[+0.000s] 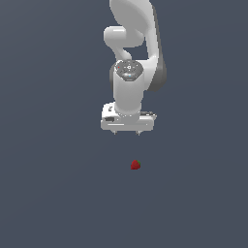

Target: Pick up the object and move it to a goal position.

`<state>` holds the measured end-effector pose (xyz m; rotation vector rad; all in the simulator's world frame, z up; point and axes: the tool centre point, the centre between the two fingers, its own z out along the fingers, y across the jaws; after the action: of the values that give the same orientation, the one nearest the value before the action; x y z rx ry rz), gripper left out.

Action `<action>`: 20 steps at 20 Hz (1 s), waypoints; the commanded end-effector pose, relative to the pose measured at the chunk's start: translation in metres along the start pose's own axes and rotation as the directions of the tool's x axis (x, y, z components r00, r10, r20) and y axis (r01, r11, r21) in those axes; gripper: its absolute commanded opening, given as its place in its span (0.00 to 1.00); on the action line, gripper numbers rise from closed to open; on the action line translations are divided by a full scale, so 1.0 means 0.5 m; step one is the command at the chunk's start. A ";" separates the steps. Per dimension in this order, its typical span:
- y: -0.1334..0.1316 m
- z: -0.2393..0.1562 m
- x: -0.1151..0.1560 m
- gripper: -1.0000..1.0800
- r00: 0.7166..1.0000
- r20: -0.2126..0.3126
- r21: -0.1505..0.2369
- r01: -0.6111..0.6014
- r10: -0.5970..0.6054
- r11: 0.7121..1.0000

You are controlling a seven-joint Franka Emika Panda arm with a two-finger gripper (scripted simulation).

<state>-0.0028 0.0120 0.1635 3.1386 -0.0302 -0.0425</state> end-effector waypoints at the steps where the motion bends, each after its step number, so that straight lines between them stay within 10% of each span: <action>1: -0.003 -0.001 0.002 0.96 1.000 0.000 -0.003 0.000 0.000 1.000; 20: -0.009 0.013 0.019 0.96 0.991 0.000 0.003 -0.136 0.136 0.991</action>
<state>0.0051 0.0155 0.1582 3.1329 -0.2042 -0.0423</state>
